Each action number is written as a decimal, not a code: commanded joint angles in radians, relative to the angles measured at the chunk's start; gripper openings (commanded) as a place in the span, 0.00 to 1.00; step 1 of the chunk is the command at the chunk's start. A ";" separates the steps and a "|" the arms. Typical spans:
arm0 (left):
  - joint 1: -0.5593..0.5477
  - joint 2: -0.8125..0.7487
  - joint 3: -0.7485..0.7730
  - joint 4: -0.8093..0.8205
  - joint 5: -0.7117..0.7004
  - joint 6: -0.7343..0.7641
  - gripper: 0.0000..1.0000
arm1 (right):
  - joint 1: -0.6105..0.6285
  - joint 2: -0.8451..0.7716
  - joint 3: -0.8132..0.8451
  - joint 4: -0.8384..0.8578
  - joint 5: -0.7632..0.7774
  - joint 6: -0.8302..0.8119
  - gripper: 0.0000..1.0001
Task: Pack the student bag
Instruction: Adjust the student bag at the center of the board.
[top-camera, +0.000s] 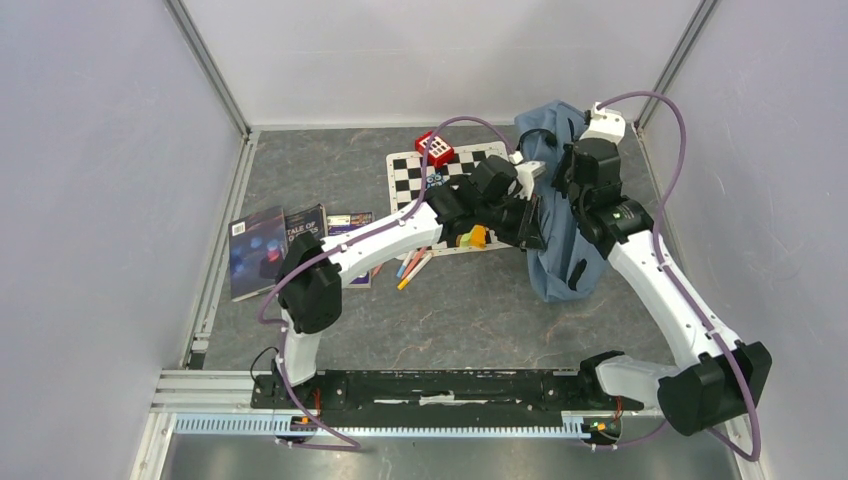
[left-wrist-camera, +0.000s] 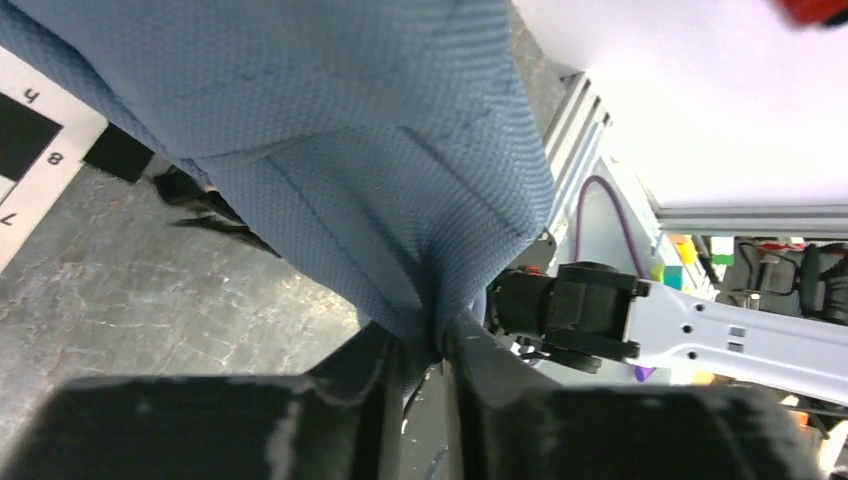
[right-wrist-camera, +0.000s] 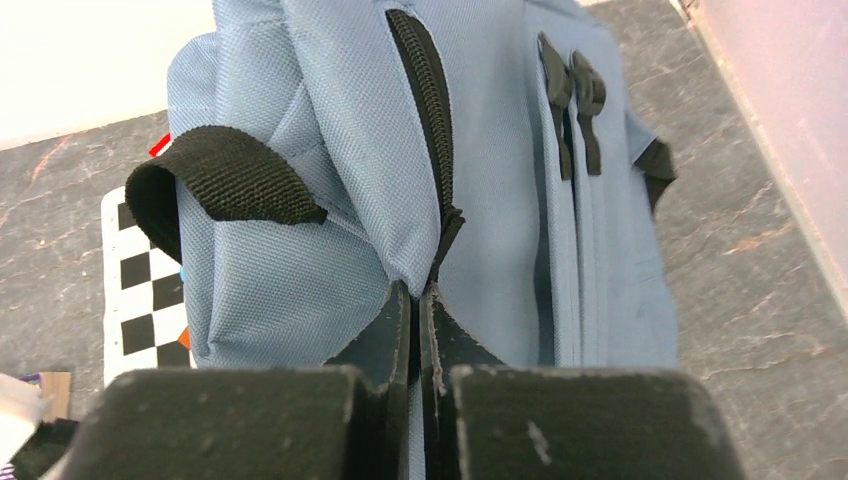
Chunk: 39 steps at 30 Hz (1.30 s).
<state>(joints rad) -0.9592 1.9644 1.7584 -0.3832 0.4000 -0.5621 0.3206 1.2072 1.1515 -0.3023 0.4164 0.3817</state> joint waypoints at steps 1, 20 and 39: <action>-0.001 -0.043 0.074 0.014 0.044 0.041 0.11 | 0.006 -0.097 -0.017 0.092 0.068 -0.116 0.00; 0.157 0.000 0.182 0.210 0.064 -0.468 0.02 | 0.006 -0.441 -0.203 0.034 -0.322 -0.385 0.98; 0.217 0.034 0.269 0.136 0.086 -0.474 0.02 | 0.006 -0.314 -0.171 -0.194 -0.494 -0.654 0.98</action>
<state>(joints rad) -0.7536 2.0022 1.9446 -0.3096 0.4664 -1.0203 0.3210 0.9016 0.9516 -0.4683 -0.0582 -0.1986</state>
